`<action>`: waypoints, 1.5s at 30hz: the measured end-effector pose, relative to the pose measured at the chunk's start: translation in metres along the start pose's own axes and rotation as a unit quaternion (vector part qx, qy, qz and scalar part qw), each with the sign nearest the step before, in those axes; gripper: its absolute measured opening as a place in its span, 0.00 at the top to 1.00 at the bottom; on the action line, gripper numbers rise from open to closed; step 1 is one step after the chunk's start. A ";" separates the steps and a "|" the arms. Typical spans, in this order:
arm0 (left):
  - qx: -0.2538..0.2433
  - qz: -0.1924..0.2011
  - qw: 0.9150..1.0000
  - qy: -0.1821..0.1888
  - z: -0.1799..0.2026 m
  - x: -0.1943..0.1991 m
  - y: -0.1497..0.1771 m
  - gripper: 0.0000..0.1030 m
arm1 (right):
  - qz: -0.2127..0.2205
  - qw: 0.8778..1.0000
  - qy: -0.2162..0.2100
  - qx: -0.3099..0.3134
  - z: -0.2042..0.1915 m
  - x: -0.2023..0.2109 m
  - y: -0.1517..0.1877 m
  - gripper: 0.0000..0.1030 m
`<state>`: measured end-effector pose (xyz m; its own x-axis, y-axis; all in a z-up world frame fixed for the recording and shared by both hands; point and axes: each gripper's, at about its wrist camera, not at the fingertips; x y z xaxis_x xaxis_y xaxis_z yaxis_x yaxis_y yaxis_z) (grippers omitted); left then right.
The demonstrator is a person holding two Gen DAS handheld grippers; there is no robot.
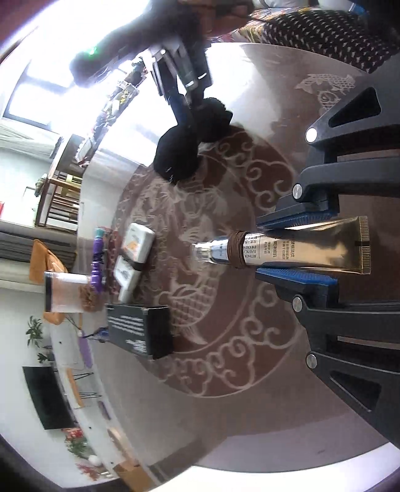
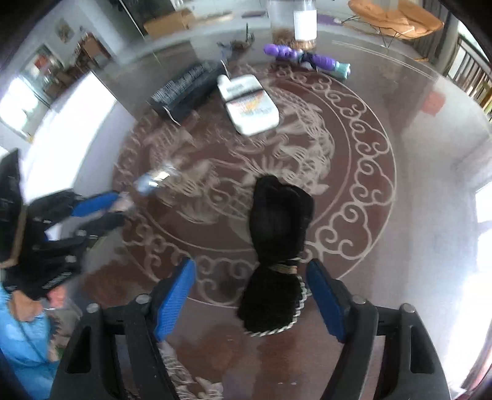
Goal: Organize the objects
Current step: 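Carry the gold tube and black glove to the bin with both grippers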
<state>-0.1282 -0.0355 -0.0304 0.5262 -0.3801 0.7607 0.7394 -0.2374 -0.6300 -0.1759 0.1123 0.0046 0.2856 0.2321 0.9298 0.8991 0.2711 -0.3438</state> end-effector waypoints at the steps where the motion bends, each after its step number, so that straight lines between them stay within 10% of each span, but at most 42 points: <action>1: 0.000 -0.012 1.000 0.005 0.001 -0.003 0.003 0.75 | -0.001 1.000 0.010 0.004 0.001 -0.002 0.000 0.75; 6: -0.014 -0.028 0.999 -0.005 0.009 -0.011 0.004 0.66 | 0.015 1.000 0.003 -0.022 0.018 0.009 0.007 0.75; 9: -0.012 -0.026 1.000 -0.008 0.010 -0.015 -0.002 0.31 | 0.010 1.000 0.001 -0.022 0.020 0.013 0.010 0.73; 11: -0.021 -0.025 0.999 -0.017 0.012 -0.019 -0.003 0.37 | -0.001 1.000 0.000 -0.015 0.019 0.009 0.010 0.64; 13: -0.041 -0.014 0.998 -0.038 0.016 -0.017 0.000 0.73 | -0.005 1.000 0.003 -0.007 0.016 0.005 0.009 0.43; 14: -0.046 -0.009 0.998 -0.042 0.017 -0.018 0.001 0.75 | -0.002 1.000 0.006 -0.003 0.014 0.002 0.007 0.37; 16: -0.028 0.001 0.999 -0.032 0.013 -0.013 0.005 0.76 | 0.004 1.000 0.010 0.004 0.008 -0.002 0.005 0.40; 18: -0.010 0.028 0.999 -0.021 0.010 0.002 0.012 0.76 | 0.011 0.999 0.027 0.015 0.000 -0.006 0.005 0.76; 28: 0.085 0.193 0.977 0.024 -0.002 0.155 0.045 0.76 | 0.096 0.995 -0.020 0.005 -0.033 0.056 0.041 0.76; 36: 0.128 0.298 0.944 -0.063 -0.048 0.309 0.092 0.76 | 0.155 0.983 -0.079 0.066 -0.127 0.106 0.033 0.76; 45: 0.233 0.187 0.931 -0.212 -0.157 0.350 0.176 0.75 | 0.161 0.933 -0.277 0.166 -0.340 0.116 -0.014 0.75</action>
<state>0.1202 -0.3507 0.1002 0.8286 0.0519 0.5575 0.5214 0.2912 -0.8021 -0.0428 -0.1818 0.1621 0.2248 0.7731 0.5931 0.6182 0.3573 -0.7001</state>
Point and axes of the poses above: each gripper's, at about its wrist camera, not at the fingertips, and x roughly against the way its jaws point, z to its right, y to its underside, and after that the axes turned 5 degrees about z, right-handed
